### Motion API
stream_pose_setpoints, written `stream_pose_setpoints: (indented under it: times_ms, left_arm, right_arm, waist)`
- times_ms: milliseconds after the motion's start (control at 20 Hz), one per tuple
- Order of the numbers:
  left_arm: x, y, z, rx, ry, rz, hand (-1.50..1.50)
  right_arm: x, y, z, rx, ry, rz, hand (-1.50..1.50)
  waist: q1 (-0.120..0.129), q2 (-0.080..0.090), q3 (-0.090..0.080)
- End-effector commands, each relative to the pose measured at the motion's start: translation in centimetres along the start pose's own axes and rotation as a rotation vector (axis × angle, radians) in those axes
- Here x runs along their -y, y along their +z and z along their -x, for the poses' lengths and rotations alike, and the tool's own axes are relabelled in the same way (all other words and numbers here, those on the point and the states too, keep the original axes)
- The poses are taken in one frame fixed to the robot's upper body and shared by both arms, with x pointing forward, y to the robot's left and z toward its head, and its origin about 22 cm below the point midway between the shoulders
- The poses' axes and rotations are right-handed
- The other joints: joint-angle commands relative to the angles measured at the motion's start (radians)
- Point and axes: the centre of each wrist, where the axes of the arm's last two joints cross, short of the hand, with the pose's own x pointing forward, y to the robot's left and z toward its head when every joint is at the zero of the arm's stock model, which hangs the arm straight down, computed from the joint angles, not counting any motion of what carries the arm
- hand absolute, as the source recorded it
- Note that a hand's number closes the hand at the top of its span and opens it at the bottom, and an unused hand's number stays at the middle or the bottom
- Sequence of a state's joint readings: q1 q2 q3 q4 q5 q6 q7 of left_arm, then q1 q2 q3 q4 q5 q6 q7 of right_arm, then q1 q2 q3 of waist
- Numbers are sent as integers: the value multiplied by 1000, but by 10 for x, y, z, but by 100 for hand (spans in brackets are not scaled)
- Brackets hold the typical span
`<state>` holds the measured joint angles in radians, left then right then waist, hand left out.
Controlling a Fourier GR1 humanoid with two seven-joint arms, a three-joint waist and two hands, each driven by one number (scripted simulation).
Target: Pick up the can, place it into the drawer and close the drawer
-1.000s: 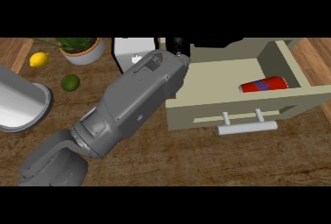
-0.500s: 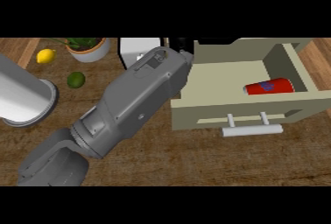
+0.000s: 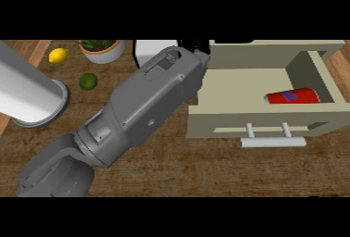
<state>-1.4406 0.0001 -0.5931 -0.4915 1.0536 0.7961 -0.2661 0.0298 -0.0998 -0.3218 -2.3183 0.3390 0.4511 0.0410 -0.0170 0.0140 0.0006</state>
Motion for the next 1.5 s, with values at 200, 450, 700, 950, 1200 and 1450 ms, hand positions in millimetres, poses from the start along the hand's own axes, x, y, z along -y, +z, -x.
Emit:
stream_pose_setpoints:
  times_ms: [200,450,700,950,1200,1450]
  left_arm:
    - [-5,1,7,-25,-4,-15,-150]
    - [-12,-2,-3,-38,-8,-20,-150]
    - [-24,-6,-10,-28,-25,-24,-150]
    - [-50,-14,-17,-27,-24,-26,-150]
    - [-76,-22,-26,-7,-39,-72,-150]
    - [-99,-21,-24,-14,-57,-80,-150]
  right_arm:
    - [-57,-60,4,38,173,-44,-150]
    - [-80,-96,24,44,293,-103,-150]
    - [-119,-110,44,58,407,-185,-150]
    - [-139,-140,66,43,567,-247,-150]
    - [-174,-156,82,0,599,-234,-150]
    - [-201,-158,108,-32,647,-235,-150]
  waist:
    - [24,-8,-1]
    - [48,-14,-1]
    - [47,-15,0]
    - [69,-14,-1]
    - [54,-11,0]
    - [55,-9,0]
